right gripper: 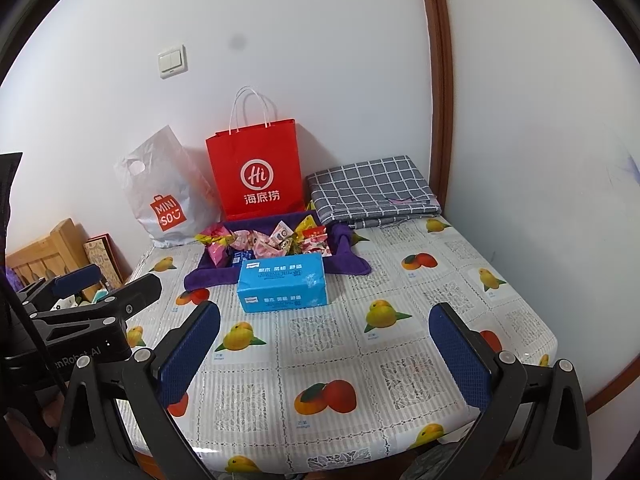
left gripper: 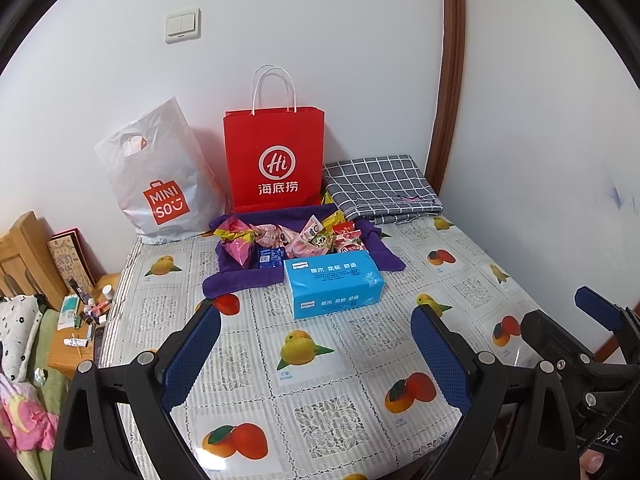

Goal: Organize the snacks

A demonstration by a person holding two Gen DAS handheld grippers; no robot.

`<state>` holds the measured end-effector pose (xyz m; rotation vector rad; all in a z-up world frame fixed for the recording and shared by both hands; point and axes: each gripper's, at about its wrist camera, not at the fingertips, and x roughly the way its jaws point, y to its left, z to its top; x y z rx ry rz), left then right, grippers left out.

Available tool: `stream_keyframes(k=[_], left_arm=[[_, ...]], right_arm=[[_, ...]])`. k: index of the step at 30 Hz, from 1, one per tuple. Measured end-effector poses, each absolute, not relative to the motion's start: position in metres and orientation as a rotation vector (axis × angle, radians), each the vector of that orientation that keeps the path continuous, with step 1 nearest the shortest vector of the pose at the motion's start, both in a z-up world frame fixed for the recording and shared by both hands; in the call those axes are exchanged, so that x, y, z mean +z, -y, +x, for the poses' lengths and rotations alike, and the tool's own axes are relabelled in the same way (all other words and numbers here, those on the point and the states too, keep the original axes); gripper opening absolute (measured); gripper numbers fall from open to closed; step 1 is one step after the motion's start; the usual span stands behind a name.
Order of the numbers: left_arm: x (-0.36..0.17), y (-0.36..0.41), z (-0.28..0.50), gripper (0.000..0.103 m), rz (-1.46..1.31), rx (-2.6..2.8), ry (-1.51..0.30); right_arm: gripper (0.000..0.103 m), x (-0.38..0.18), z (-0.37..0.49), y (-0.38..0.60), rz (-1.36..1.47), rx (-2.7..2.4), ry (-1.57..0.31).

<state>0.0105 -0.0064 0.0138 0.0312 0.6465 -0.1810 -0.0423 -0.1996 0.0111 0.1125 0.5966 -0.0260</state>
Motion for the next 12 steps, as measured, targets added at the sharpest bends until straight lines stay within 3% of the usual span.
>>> stream_keyframes(k=[12], left_arm=[[0.01,0.0076,0.0141,0.096,0.035,-0.187,-0.653]], right_arm=[[0.103,0.0122,-0.0436,0.1996,0.114,-0.016,-0.583]])
